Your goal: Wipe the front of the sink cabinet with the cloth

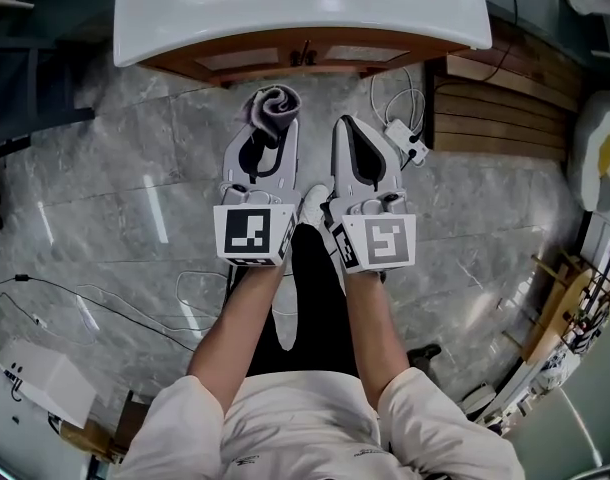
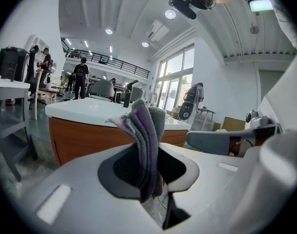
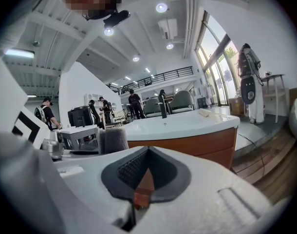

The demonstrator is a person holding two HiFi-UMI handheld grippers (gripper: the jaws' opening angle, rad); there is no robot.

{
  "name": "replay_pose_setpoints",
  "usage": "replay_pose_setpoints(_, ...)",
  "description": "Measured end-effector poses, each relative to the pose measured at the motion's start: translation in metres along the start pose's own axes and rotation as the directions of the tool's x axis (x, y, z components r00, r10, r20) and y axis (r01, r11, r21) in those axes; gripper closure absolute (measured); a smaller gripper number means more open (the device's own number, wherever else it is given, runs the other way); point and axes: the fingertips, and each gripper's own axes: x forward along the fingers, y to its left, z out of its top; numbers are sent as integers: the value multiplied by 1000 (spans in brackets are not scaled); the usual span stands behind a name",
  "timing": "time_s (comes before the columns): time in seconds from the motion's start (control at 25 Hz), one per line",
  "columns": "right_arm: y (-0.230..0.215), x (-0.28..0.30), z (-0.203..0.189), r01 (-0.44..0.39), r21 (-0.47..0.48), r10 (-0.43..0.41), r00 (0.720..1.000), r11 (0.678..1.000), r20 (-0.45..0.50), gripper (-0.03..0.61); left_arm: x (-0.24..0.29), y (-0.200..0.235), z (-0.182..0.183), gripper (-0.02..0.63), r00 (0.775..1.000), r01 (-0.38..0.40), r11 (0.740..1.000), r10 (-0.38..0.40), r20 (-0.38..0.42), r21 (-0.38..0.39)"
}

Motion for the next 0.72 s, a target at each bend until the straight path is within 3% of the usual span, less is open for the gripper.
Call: replay_pose_setpoints(0.72, -11, 2, -40, -2, 6, 2, 1000, 1000, -23, 581, 63, 19, -58, 529, 1000, -11, 999, 11, 1, 35)
